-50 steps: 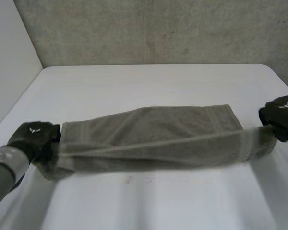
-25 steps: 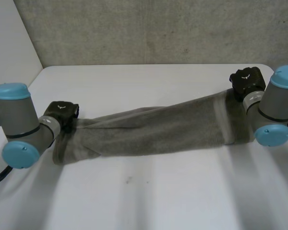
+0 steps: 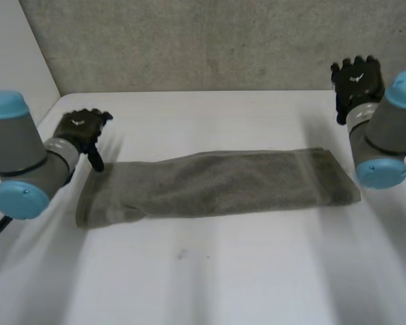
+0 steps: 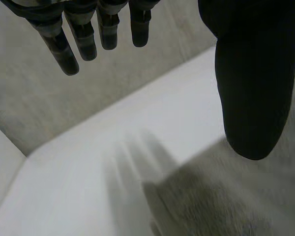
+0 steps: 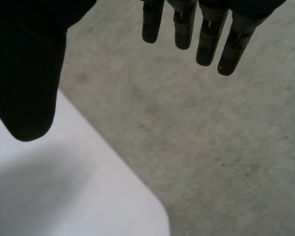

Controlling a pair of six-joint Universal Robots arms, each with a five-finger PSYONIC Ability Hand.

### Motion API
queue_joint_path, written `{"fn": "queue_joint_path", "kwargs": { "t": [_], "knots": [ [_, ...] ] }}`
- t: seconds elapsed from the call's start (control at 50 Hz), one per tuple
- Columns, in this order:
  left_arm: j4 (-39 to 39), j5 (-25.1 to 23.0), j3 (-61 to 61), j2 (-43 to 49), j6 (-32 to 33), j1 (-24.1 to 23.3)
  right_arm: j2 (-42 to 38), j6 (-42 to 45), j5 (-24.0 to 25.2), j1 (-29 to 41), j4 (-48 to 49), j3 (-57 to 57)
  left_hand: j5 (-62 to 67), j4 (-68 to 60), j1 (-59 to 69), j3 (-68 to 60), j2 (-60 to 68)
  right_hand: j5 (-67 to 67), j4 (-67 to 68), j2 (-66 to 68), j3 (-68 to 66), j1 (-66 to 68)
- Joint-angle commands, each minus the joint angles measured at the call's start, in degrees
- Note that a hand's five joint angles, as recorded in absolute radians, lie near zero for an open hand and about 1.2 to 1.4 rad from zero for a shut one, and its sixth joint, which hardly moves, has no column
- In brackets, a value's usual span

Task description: Fold the towel.

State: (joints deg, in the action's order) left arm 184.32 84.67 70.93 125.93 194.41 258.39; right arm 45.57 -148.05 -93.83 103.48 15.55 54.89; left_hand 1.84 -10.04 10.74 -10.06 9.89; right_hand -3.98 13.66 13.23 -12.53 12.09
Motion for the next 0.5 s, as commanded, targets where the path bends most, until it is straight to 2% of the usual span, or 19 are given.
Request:
{"fn": "queue_joint_path", "kwargs": {
  "t": [0.02,0.1,0.24,0.32,0.36,0.42,0.5],
  "knots": [
    [0.07,-0.47,8.15,-11.92,-3.87,0.8,13.82,-2.59,1.01,-0.56,-0.52,10.3,-1.84,0.04,-0.74,0.06,0.11,3.98,-3.66,-3.23,2.53,-2.09],
    [0.16,-0.47,12.75,-15.8,-3.96,0.8,19.98,-2.42,3.29,-0.65,-2.36,17.68,-1.84,0.04,-0.74,0.06,0.11,3.98,-3.66,-3.23,2.53,-2.09],
    [2.26,-0.56,24.24,-21.42,-4.04,0.19,24.04,-2.42,8.39,-2.31,-10.52,25.51,-1.84,0.04,-0.74,0.06,0.11,2.94,-2.61,-2.19,1.49,-1.05],
    [4.99,-0.65,28.65,-23.01,-4.13,0.1,24.13,-2.51,10.07,-4.25,-14.41,28.43,-1.84,0.04,-0.74,0.06,0.11,-0.64,0.97,1.4,-2.1,2.54],
    [8.4,-0.65,32.24,-23.8,-4.22,0.01,23.43,-2.42,11.47,-4.95,-15.72,31.58,-1.84,0.04,-0.74,0.06,0.11,-8.84,9.17,9.59,-10.29,10.73],
    [11.92,-0.65,35.06,-23.98,-4.22,-0.08,21.33,-1.81,13.31,-5.74,-14.85,33.87,-1.84,0.04,-0.74,0.06,0.11,-15.58,15.91,16.34,-17.04,17.48],
    [14.39,-0.64,37.26,-23.98,-4.22,-0.08,18.06,-0.75,15.16,-6.71,-13.0,34.93,-1.84,0.04,-0.74,0.06,0.11,-17.13,17.45,17.88,-18.58,19.02]
  ]
}}
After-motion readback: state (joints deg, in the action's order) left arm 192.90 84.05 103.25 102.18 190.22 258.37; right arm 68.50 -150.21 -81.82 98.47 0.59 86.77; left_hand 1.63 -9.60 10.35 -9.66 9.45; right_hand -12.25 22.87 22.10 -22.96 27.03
